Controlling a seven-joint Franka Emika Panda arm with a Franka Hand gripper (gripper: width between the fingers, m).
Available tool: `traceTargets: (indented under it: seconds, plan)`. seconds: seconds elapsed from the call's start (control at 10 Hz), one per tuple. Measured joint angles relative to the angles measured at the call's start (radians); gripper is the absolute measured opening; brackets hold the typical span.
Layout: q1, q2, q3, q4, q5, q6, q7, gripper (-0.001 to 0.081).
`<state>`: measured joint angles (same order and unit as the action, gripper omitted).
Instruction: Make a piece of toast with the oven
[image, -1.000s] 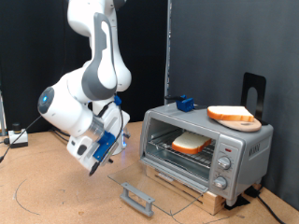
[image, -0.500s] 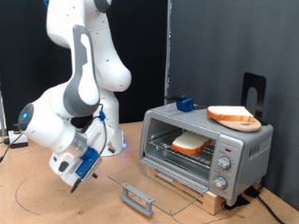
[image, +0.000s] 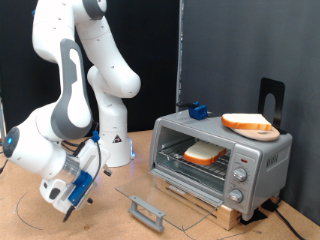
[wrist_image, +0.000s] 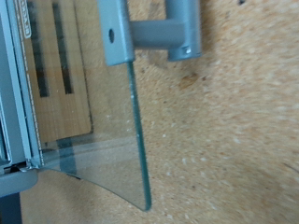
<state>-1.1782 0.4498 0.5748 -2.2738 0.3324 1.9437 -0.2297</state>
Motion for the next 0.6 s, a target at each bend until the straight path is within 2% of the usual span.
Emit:
traceTargets:
  seconds: [0.4, 0.6]
  plan:
    - [0.086, 0.052, 0.005, -0.028, -0.038, -0.001, 0.045, 0.0809]
    - [0.109, 0.052, 0.019, -0.054, -0.033, 0.007, 0.048, 0.0809]
